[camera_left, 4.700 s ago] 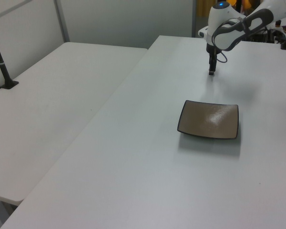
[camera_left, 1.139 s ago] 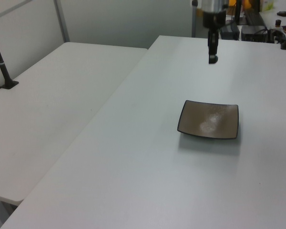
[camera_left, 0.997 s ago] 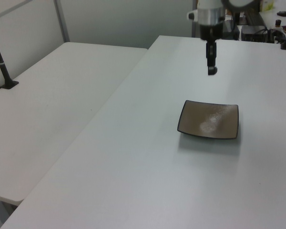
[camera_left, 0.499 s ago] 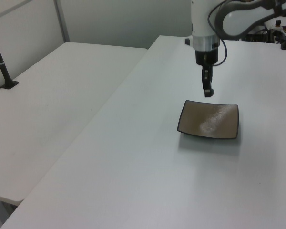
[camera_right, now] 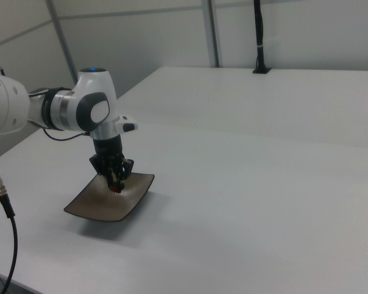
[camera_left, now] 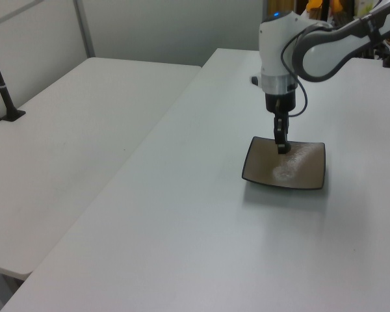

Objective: Strawberries on a ceramic plate
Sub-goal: 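Lower the strawberry onto the plate and open the gripper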

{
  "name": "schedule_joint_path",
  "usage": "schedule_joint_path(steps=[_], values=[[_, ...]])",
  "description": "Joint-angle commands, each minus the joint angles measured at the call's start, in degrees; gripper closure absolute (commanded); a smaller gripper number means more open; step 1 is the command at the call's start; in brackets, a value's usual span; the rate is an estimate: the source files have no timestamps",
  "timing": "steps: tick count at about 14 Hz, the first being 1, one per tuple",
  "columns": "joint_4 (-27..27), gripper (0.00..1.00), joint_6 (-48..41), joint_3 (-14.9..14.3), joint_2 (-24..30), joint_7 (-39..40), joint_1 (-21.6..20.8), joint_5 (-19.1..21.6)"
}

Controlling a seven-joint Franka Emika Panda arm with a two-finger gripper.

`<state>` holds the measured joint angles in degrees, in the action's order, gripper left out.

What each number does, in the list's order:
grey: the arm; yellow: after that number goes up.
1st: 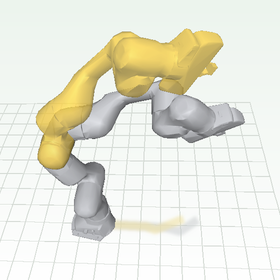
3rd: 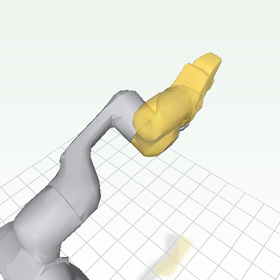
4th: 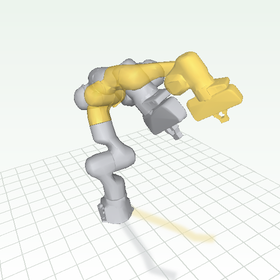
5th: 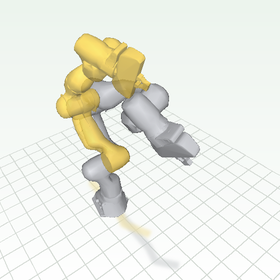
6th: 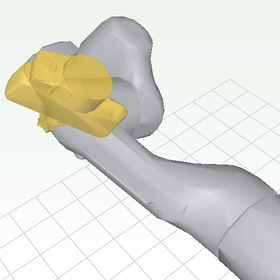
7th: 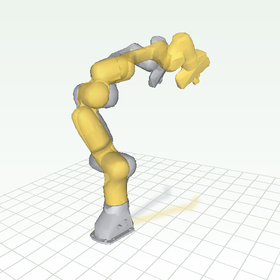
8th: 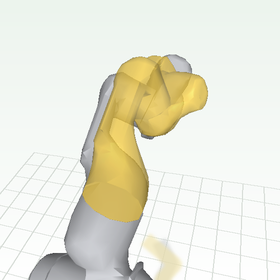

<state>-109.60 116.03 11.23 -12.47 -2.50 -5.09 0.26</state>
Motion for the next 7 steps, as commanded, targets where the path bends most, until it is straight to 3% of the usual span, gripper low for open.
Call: schedule_joint_path(steps=[1,3,4,5,6,7], values=[[-1.32,0.81,2.54,-0.33,-0.54,-2.77,-1.24,-1.4],[-1.32,0.78,2.62,-0.33,-0.71,-2.77,-1.32,-1.58],[-1.32,0.62,2.54,-0.33,-0.97,-2.86,-1.59,-1.49],[-1.23,0.33,2.62,-0.33,-1.15,-3.03,-1.59,-1.58],[-1.14,0.15,2.63,-0.33,-1.15,-4.25,-1.59,-1.49],[-1.05,0.1,2.54,-0.33,-1.07,-5.39,-1.59,-1.58]])
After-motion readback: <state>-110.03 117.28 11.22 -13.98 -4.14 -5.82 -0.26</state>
